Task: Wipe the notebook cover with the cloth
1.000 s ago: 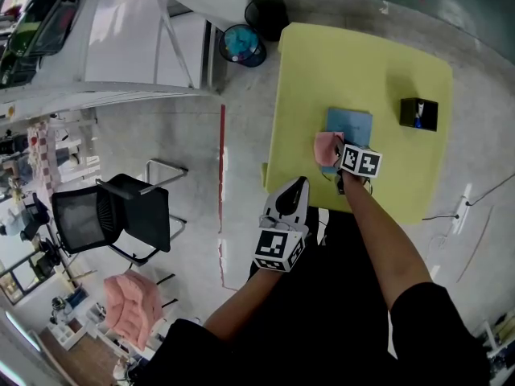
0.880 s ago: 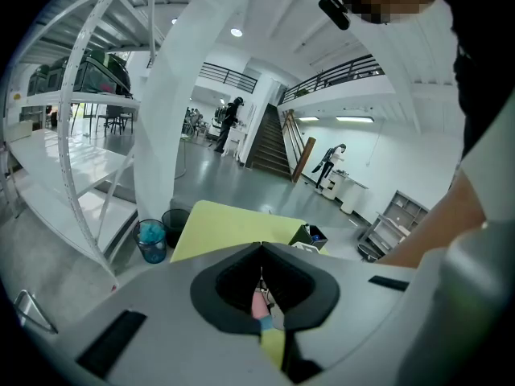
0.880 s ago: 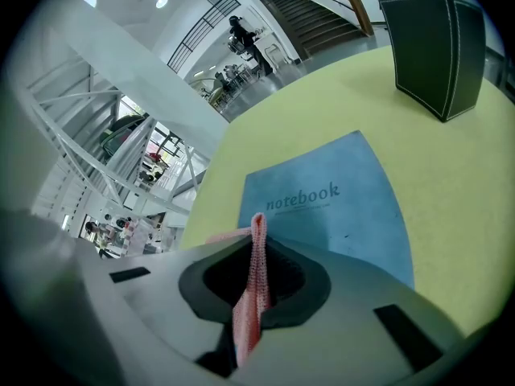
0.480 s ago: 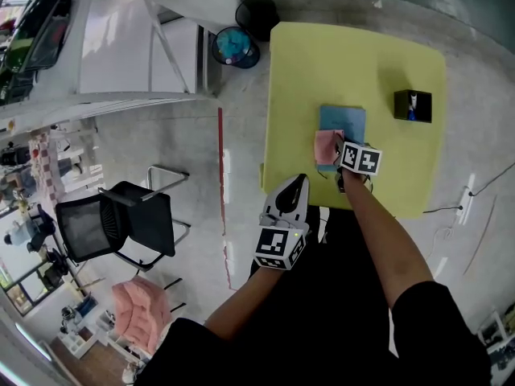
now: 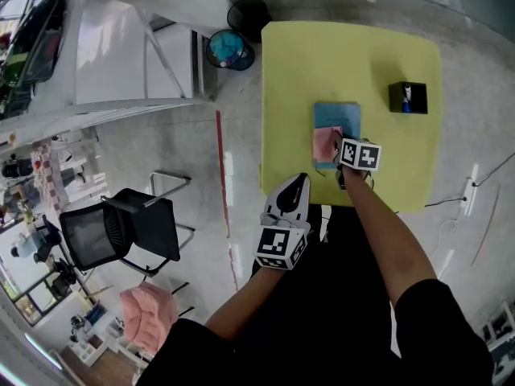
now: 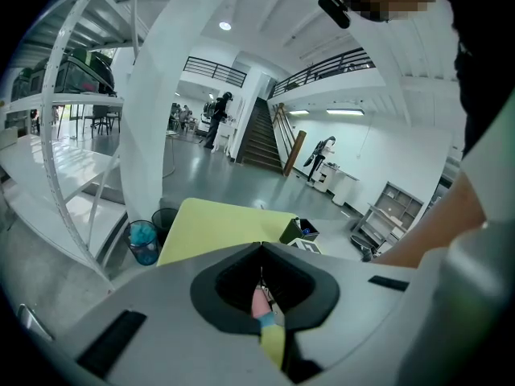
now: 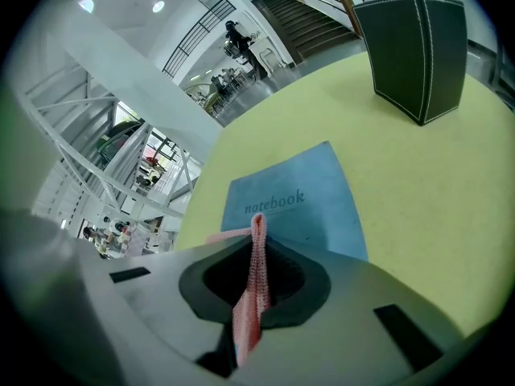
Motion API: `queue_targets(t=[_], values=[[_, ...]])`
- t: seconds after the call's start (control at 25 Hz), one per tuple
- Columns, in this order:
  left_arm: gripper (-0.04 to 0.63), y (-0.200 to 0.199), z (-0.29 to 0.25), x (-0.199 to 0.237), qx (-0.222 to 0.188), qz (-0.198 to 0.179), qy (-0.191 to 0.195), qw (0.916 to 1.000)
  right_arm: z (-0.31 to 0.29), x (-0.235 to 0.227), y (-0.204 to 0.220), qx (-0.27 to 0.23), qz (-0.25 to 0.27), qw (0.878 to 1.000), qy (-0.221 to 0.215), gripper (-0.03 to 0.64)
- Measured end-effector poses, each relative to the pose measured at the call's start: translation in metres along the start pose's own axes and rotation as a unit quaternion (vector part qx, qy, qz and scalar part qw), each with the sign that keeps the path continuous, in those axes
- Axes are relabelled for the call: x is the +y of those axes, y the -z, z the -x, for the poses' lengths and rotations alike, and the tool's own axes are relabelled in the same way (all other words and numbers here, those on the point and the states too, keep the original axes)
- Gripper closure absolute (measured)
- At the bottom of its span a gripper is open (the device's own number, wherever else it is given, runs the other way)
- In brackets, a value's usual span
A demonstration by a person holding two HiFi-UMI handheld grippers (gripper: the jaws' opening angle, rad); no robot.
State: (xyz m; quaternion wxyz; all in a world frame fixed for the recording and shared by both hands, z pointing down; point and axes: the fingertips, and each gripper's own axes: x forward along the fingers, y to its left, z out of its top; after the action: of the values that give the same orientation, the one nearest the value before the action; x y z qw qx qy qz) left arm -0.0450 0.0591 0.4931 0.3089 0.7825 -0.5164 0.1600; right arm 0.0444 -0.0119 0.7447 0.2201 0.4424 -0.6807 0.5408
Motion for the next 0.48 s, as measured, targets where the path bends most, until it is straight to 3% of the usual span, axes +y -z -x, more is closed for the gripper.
queue_targets(t=[0.48], values=[[0.580,-0.0029,-0.0037,-0.0070,-0.004,0.002,0.017,0.9998,0.0033,-0.0034,-0.0011,0.003,0.002,1.000,-0.002,0.580]])
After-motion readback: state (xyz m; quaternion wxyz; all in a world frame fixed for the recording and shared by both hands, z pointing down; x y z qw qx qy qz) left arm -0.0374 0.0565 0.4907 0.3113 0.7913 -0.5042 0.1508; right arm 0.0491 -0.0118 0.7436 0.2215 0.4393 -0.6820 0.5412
